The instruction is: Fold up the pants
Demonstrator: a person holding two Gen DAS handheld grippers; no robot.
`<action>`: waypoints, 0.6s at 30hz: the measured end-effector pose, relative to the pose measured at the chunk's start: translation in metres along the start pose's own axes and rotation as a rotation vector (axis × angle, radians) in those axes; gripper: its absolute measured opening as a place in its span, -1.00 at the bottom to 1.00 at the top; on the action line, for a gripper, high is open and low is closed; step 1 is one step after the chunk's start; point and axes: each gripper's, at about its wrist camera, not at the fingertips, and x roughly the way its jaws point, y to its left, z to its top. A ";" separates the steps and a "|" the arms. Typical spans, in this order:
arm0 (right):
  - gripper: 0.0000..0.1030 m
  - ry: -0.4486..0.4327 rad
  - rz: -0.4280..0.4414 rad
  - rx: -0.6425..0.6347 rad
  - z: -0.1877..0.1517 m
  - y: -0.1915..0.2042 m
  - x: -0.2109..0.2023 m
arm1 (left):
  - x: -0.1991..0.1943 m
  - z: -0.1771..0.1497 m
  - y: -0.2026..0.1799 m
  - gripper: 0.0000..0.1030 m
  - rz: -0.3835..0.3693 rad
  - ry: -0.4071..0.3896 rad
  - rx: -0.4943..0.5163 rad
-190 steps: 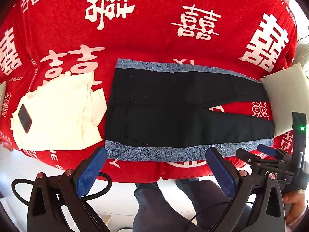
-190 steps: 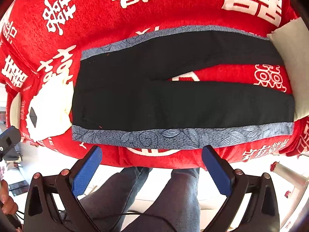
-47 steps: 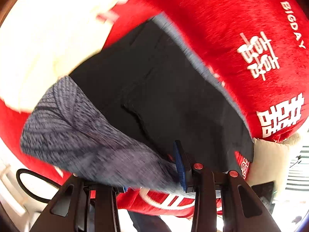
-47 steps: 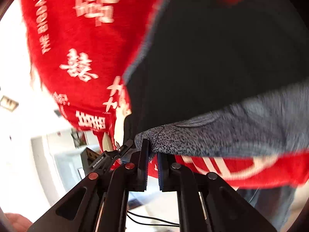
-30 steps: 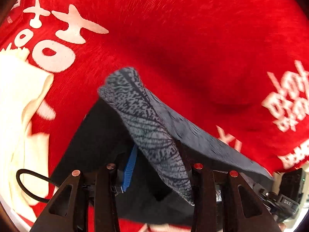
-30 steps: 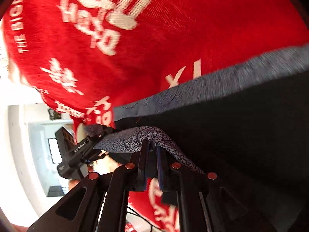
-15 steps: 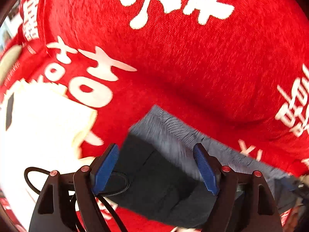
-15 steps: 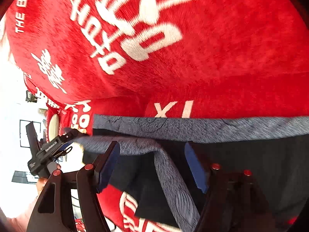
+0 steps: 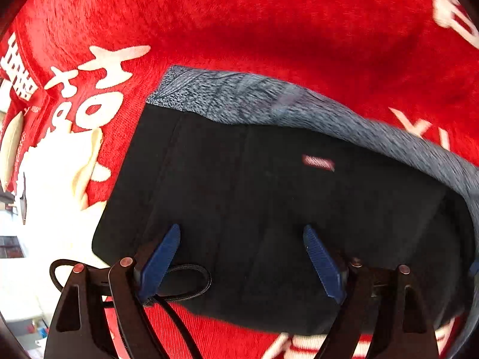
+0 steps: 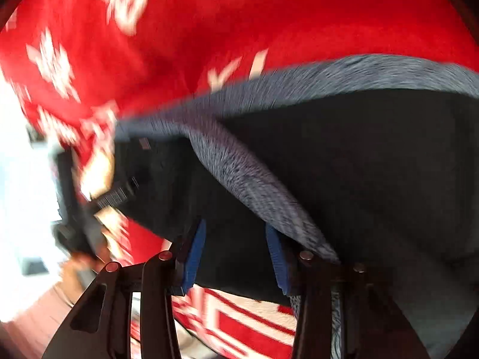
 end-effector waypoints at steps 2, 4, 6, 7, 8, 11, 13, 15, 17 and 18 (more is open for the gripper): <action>0.12 -0.060 0.014 0.009 -0.006 -0.004 -0.021 | -0.011 -0.013 -0.007 0.66 -0.005 0.016 0.021; 0.29 -0.102 -0.020 -0.001 -0.020 -0.006 -0.039 | -0.020 -0.025 -0.017 0.66 -0.027 0.028 0.039; 0.40 -0.131 -0.098 0.004 -0.041 -0.012 -0.054 | -0.033 -0.039 -0.031 0.66 -0.050 0.034 0.064; 0.41 -0.133 -0.115 0.014 -0.051 -0.015 -0.055 | -0.039 -0.046 -0.041 0.66 -0.068 0.038 0.079; 0.41 -0.135 -0.123 0.027 -0.060 -0.018 -0.059 | -0.047 -0.054 -0.052 0.66 -0.092 0.041 0.095; 0.41 -0.150 -0.165 0.070 -0.088 -0.034 -0.074 | -0.065 -0.073 -0.089 0.66 -0.166 0.057 0.154; 0.41 -0.163 -0.201 0.105 -0.110 -0.040 -0.081 | -0.074 -0.084 -0.111 0.66 -0.209 0.071 0.199; 0.41 -0.182 -0.221 0.158 -0.135 -0.048 -0.091 | -0.083 -0.096 -0.134 0.66 -0.257 0.072 0.256; 0.41 -0.209 -0.240 0.207 -0.159 -0.059 -0.101 | -0.092 -0.108 -0.158 0.66 -0.304 0.060 0.324; 0.41 -0.229 -0.255 0.242 -0.176 -0.064 -0.107 | -0.095 -0.116 -0.172 0.66 -0.325 0.059 0.363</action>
